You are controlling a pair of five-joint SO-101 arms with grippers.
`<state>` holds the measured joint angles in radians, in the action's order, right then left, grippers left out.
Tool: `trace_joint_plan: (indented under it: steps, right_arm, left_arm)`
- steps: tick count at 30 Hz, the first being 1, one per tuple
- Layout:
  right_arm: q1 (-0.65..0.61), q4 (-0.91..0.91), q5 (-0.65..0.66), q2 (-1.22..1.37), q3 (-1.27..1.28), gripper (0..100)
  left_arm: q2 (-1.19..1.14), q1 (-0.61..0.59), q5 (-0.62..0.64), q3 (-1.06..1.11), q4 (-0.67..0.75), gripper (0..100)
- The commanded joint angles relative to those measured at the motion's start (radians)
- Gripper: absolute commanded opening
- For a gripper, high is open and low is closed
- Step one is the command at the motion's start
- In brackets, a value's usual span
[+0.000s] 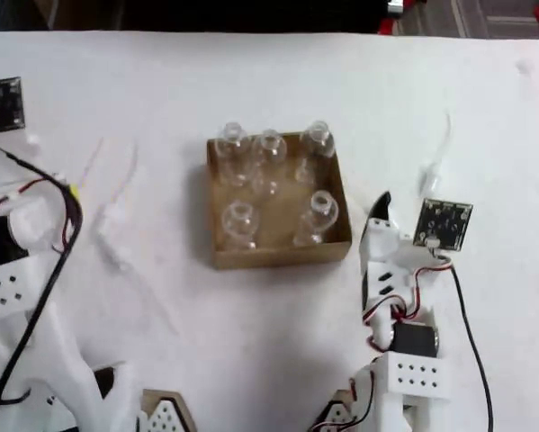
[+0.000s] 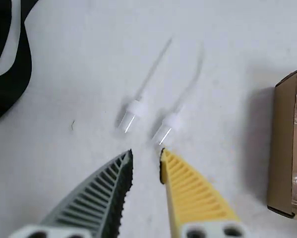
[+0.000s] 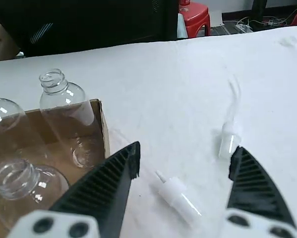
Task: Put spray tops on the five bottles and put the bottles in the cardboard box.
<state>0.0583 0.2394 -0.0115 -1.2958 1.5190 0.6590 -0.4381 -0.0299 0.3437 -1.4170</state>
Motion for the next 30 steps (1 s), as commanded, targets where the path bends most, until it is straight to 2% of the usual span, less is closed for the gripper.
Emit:
trace_joint_plan:
  steps: [1,4,6,13,16,21,26,30]
  right_arm:
    - [-0.015,-0.081,0.075,0.005,0.018,26.1]
    - [-0.036,-0.079,0.083,0.007,0.023,26.1]
    - [-0.039,-0.079,0.083,0.007,0.025,26.1]
    - [-0.062,-0.077,0.092,0.008,0.034,26.1]
    - [-0.107,-0.084,0.181,0.007,0.052,26.1]
    - [-0.151,-0.084,0.241,0.001,0.071,26.1]
    - [-0.151,-0.084,0.242,-0.001,0.071,26.1]
    - [-0.151,-0.084,0.244,-0.001,0.071,26.1]
  left_arm:
    - [-0.084,-0.019,-0.014,-0.066,-0.003,9]
    - [-0.297,-0.024,0.017,-0.135,0.005,9]
    - [-0.461,-0.044,0.107,-0.218,-0.011,9]
    - [-0.891,-0.085,0.654,-0.542,-0.146,9]
    - [-1.017,-0.090,0.813,-0.618,-0.152,9]
    - [-1.138,-0.091,0.841,-0.712,-0.210,11]
    - [-1.147,-0.111,0.850,-0.802,-0.313,32]
    - [-1.155,-0.159,0.927,-0.792,-0.255,34]
